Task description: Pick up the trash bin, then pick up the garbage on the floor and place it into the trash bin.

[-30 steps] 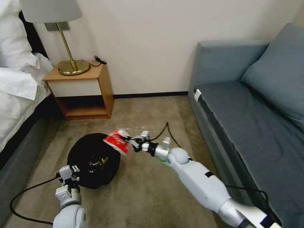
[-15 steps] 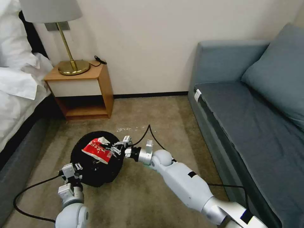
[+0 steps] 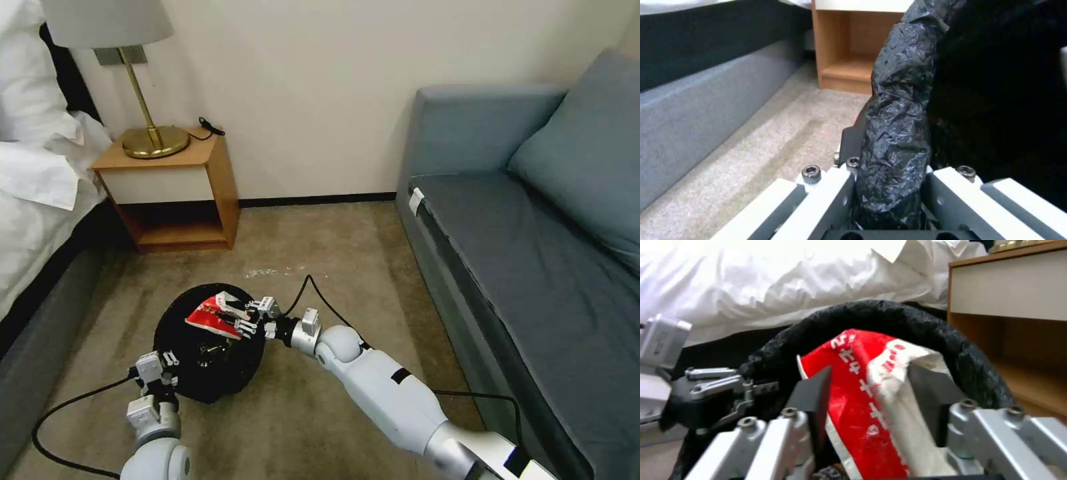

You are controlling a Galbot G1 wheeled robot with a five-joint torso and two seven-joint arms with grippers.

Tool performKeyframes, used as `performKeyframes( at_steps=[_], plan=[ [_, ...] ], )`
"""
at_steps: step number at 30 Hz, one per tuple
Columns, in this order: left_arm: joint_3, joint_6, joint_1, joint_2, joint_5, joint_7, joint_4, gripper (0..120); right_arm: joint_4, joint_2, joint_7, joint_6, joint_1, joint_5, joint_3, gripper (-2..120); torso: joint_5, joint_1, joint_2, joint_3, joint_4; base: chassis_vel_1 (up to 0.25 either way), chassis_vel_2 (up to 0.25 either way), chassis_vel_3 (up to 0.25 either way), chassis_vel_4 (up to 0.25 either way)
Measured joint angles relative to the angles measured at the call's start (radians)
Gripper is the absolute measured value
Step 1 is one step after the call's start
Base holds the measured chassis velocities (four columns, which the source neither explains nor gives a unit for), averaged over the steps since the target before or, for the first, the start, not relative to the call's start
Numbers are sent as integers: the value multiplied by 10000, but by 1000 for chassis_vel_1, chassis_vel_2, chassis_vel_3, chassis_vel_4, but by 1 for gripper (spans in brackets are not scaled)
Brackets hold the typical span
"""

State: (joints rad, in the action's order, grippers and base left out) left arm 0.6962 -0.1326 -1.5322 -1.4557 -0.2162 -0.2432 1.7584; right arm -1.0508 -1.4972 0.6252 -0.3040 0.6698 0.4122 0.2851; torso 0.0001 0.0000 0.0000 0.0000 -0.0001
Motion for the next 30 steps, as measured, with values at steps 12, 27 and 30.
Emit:
performKeyframes(
  at_steps=[12,27,30],
  plan=[
    [-6,55,27,-75,13,-43,-40,3,-139,199,261,-122,105,-216,-41,88,0,-1,0,0,1,0,0,0,0],
    [-117,384,289,-153,-171,-257,-195,3,-304,411,910,29,-522,-211,585,100,0,0,-1,0,0,0,0,0,0],
    [-179,507,310,-162,-324,-260,-204,3,-241,347,915,63,-675,-156,885,100,0,0,0,0,0,0,0,0,0]
  ],
)
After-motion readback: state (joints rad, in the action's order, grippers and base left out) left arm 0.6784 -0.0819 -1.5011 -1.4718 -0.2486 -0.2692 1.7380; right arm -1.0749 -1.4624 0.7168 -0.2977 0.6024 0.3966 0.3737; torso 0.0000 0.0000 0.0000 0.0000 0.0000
